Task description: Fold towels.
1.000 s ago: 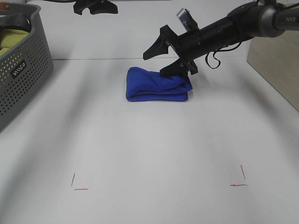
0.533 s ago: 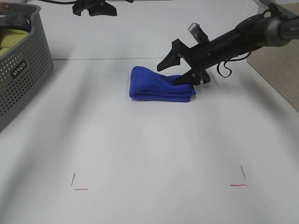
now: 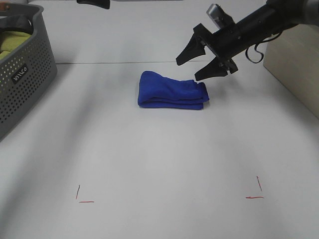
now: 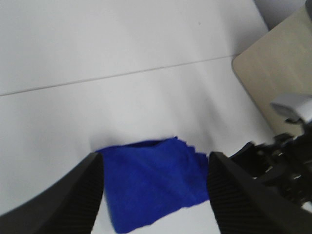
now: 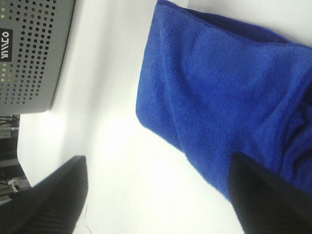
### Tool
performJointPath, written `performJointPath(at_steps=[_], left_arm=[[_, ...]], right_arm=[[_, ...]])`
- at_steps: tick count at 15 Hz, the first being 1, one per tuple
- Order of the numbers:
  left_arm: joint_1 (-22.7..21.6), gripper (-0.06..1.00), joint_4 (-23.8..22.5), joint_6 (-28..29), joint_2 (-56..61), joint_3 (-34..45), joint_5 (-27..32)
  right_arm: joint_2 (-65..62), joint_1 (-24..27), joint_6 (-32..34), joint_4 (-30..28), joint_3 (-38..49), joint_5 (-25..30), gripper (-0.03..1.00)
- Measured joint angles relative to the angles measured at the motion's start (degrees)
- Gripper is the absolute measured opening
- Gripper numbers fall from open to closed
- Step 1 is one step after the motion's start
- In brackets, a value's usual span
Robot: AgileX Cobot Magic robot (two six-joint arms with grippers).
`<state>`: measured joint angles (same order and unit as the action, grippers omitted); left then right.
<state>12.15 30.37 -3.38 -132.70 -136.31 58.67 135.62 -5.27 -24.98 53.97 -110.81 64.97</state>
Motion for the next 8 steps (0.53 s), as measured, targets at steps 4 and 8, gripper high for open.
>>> performJointPath(at_steps=[4,8], left_arm=[[0.0,0.6,-9.74,1.15,4.47,0.0,10.2],[0.0,0.6,-16.39,1.66,13.29,2.86,10.71]], right_arm=[[-7.73,0.0,7.91,-12.89,0.0,4.01,0.75],[-18.91,0.0,14.61,-23.95,1.2,4.18,0.75]])
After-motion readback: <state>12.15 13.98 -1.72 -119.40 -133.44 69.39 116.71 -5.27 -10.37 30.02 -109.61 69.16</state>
